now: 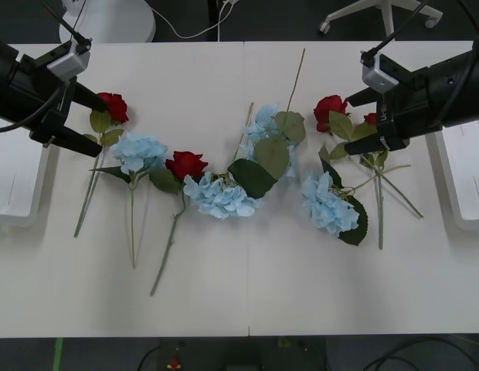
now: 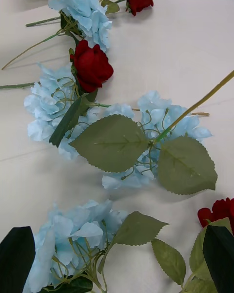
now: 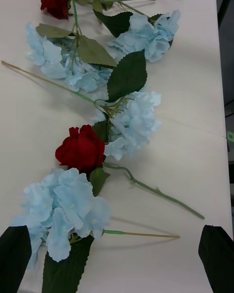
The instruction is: Put the red flowers into the right box and the blue flowers into the left box
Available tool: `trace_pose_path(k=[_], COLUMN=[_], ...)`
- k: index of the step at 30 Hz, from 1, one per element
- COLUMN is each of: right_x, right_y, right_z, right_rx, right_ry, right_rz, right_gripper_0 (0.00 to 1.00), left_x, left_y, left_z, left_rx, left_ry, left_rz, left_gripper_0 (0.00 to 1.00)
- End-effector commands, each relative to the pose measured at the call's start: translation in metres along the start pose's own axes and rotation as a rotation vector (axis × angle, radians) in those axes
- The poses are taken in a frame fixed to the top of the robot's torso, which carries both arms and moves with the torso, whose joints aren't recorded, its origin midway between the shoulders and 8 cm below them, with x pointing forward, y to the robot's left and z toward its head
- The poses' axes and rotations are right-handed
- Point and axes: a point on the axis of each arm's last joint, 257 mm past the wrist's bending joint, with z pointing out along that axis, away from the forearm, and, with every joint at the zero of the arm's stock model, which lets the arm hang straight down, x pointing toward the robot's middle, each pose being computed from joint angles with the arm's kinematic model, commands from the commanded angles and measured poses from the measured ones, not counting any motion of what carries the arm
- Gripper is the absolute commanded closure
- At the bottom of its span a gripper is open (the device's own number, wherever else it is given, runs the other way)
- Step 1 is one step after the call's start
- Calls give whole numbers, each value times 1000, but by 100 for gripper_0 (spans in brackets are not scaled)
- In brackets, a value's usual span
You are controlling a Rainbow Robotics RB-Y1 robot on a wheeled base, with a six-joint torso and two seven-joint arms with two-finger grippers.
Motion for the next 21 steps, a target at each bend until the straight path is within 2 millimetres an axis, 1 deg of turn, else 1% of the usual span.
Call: trace_pose_path(k=[1,2,3,4,6,8,9,10,12,14,15,16,18,19,21], right_x=[4,4,4,3,0,-2,-2,-2,4,10,14,15,23,25,36], right_y=[-9,-16,-19,-20,-24,-25,-26,-27,-32,-38,-42,-43,-50,-52,-61], right_z=[-6,-15,-19,-21,-32,-37,-40,-40,-42,-43,-43,-42,-40,-39,-38], right_rx=[15,32,37,39,40,39,39,42,58,75,89,98,139,151,201], right_ry=[27,44,58,61,75,81,87,90,119,152,173,179,207,213,234], right_rz=[-18,-30,-40,-46,-57,-67,-73,-77,-91,-111,-96,-56,101,138,298], right_gripper_0=[0,0,0,0,0,0,0,0,0,0,0,0,0,0,0], left_x=[9,7,6,5,3,4,5,5,7,11,12,12,14,15,18], left_y=[-8,-8,-6,-5,2,8,18,22,38,49,56,59,68,69,72], left_z=[2,0,-3,-4,-6,-7,-9,-10,-14,-17,-19,-20,-21,-21,-21], left_rx=[23,24,14,10,-18,-43,-85,-102,-169,-216,-249,-263,-319,-330,-375], left_ry=[-5,-14,-18,-20,-23,-20,-12,-9,9,35,46,54,81,89,119], left_rz=[-19,-23,-24,-23,-20,-17,-10,-5,12,30,-8,-25,-119,-143,-250], left_gripper_0=[0,0,0,0,0,0,0,0,0,0,0,0,0,0,0])
